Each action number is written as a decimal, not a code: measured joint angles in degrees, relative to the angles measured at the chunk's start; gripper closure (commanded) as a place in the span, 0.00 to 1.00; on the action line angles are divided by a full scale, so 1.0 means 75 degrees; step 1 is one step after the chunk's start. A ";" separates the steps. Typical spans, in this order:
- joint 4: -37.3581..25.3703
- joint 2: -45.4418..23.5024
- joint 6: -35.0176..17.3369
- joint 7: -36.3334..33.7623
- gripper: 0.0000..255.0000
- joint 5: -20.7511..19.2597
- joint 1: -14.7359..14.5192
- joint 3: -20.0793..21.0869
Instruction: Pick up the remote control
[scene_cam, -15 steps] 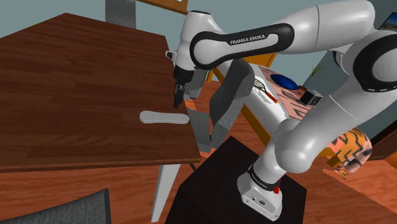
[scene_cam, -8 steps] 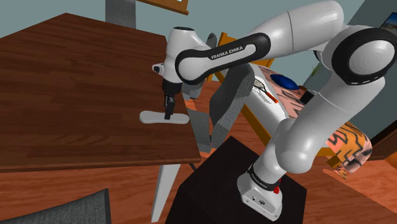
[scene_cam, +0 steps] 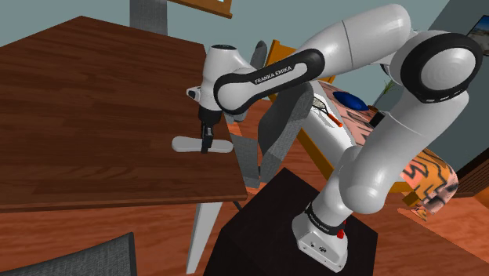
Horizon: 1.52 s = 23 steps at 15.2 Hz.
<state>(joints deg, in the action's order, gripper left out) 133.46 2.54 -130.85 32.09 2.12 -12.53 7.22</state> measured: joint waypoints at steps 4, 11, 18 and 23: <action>0.0002 -0.0001 -0.0008 0.0002 1.00 -0.0002 0.0001 -0.0001; -0.0087 0.0115 0.0200 0.0010 1.00 0.0012 0.0003 -0.0005; -0.0454 0.0464 0.0912 0.0017 1.00 0.0044 0.0002 -0.0014; -0.0745 0.0696 0.1434 0.0018 1.00 0.0060 0.0002 -0.0023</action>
<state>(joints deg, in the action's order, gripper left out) 127.87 7.76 -120.09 32.23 2.57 -12.52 7.05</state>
